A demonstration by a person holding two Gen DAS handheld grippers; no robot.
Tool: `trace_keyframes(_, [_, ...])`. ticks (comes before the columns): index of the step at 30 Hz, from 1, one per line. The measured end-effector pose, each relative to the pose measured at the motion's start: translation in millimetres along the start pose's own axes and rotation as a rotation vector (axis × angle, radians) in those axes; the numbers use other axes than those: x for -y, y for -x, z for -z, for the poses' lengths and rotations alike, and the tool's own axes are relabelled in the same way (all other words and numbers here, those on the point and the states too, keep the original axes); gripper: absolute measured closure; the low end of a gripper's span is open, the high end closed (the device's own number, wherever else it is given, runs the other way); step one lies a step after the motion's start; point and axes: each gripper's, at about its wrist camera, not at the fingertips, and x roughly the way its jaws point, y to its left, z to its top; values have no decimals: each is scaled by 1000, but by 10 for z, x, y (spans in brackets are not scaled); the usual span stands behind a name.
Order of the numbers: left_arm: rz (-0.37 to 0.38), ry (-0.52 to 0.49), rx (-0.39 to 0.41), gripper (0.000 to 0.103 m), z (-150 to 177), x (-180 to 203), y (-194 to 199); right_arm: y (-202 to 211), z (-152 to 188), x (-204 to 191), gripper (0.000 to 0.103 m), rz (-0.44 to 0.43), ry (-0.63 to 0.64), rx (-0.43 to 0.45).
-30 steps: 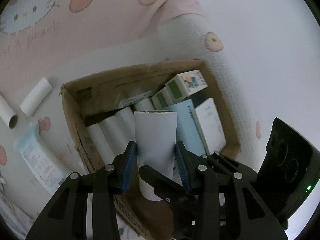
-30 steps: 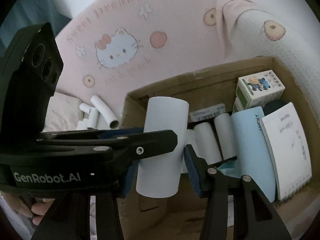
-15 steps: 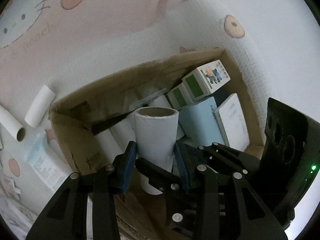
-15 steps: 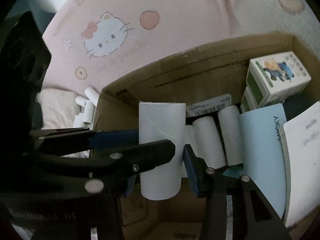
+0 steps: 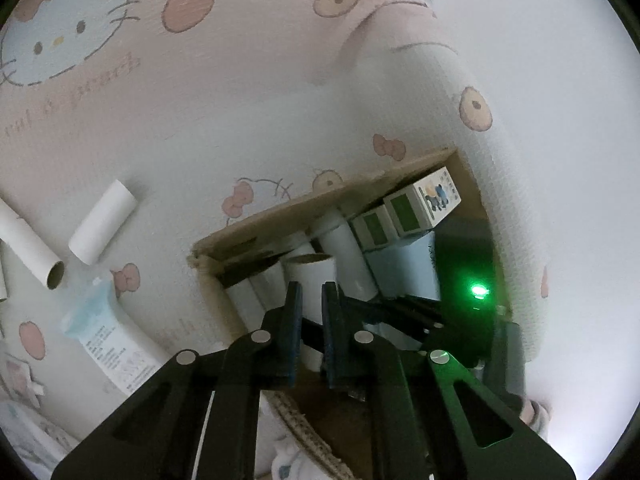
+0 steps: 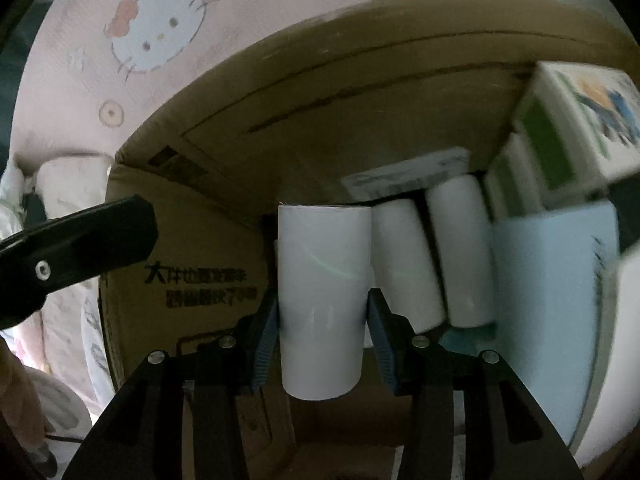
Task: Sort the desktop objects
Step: 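Lower the tube into the box beside the paper rolls and open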
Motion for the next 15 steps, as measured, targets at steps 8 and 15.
trace_keyframes(8, [15,-44,29,92,26,-69,140,-343,-109,-191,61,64,65,-118])
trace_keyframes(15, [4,-99,47,92,52,7,193,-255,-82,-217,61,39,38,-100])
